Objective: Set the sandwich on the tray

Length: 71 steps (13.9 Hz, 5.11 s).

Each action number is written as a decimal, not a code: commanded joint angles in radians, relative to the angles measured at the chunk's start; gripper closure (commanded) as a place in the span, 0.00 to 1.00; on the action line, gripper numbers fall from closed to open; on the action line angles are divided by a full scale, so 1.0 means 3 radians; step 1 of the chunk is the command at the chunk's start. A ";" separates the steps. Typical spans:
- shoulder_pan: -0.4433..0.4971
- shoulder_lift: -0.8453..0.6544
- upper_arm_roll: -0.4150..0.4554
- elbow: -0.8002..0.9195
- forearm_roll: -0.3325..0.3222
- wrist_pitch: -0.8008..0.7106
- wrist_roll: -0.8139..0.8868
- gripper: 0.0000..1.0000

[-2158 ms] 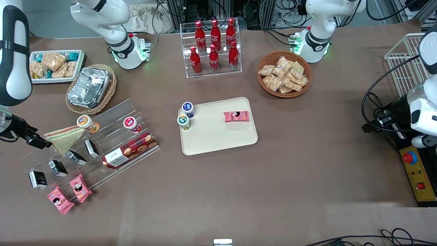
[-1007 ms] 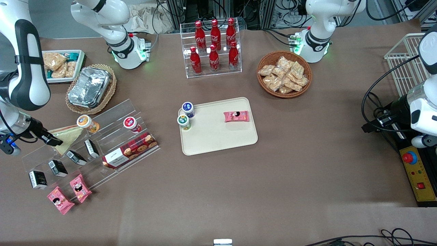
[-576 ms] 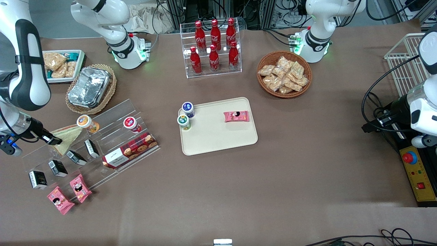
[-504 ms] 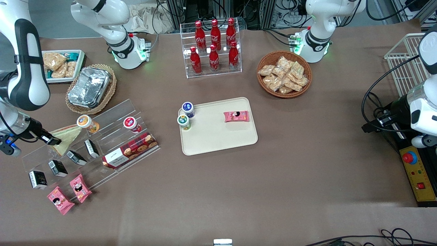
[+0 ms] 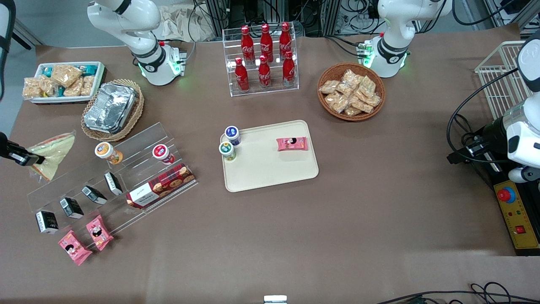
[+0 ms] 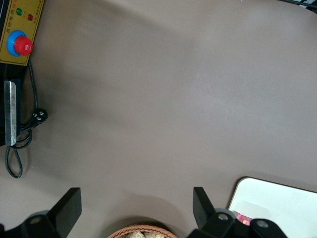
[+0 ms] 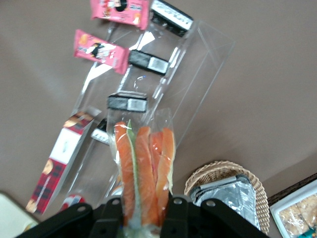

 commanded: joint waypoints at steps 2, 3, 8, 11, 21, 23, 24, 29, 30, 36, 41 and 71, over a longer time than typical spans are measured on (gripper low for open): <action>0.0428 0.0013 0.0005 0.0153 0.0148 -0.0208 0.0624 1.00; 0.0612 0.0007 0.0030 0.0153 0.0163 -0.0254 0.0947 1.00; 0.1537 0.0084 0.0158 0.0148 0.0317 -0.0132 0.2664 1.00; 0.2120 0.0374 0.0199 0.0117 0.0394 0.0251 0.3508 1.00; 0.2904 0.1428 0.0194 0.0102 0.0389 0.1857 0.5132 1.00; 0.2894 0.1515 0.0194 0.0102 0.0394 0.1995 0.5326 1.00; 0.2874 0.1551 0.0189 0.0102 0.0389 0.2056 0.5408 1.00; 0.2884 0.1761 0.0189 0.0102 0.0368 0.2312 0.5735 1.00; 0.2894 0.1797 0.0189 0.0102 0.0368 0.2353 0.5791 1.00; 0.2976 0.1981 0.0184 0.0096 0.0338 0.2496 0.6150 1.00; 0.3032 0.1991 0.0184 0.0076 0.0317 0.2487 0.6186 0.00; 0.0866 -0.0571 0.0387 0.0055 -0.0138 -0.0198 -0.0464 0.00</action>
